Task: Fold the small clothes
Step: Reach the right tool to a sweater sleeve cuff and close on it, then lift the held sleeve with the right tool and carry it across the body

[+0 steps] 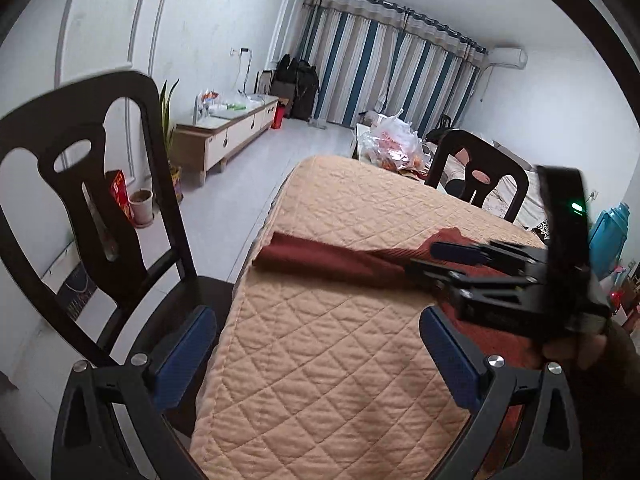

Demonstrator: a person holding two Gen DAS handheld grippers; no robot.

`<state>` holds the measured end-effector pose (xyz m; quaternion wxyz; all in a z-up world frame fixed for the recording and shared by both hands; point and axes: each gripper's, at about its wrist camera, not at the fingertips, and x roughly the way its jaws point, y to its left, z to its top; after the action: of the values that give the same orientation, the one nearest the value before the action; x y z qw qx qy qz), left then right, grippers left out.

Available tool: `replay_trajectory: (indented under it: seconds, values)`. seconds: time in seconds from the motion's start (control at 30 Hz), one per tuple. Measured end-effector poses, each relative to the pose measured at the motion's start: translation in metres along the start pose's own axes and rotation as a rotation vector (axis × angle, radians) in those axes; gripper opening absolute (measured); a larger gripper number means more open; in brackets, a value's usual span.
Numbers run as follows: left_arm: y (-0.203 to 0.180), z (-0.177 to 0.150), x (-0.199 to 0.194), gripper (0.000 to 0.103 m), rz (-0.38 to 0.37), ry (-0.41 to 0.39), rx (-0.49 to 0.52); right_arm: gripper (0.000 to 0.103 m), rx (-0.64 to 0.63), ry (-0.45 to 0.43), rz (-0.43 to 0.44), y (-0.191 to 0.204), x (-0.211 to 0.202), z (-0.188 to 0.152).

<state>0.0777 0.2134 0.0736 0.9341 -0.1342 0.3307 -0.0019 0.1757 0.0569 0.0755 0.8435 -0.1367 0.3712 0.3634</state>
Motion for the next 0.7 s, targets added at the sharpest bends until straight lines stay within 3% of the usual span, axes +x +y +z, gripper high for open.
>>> replay_trajectory:
  seconds: [0.57, 0.67, 0.7]
  values:
    - [0.008, 0.001, 0.031, 0.103, -0.043, 0.085, -0.003, 0.047, -0.064, 0.085, 0.145, 0.011, 0.074, 0.031]
    - [0.007, 0.004, 0.036, 0.103, -0.036, 0.096, -0.002, 0.036, -0.035, 0.102, 0.18, 0.006, 0.082, 0.033]
    - [0.007, 0.004, 0.037, 0.103, -0.03, 0.099, -0.001, 0.026, -0.029, 0.106, 0.194, 0.005, 0.083, 0.034]
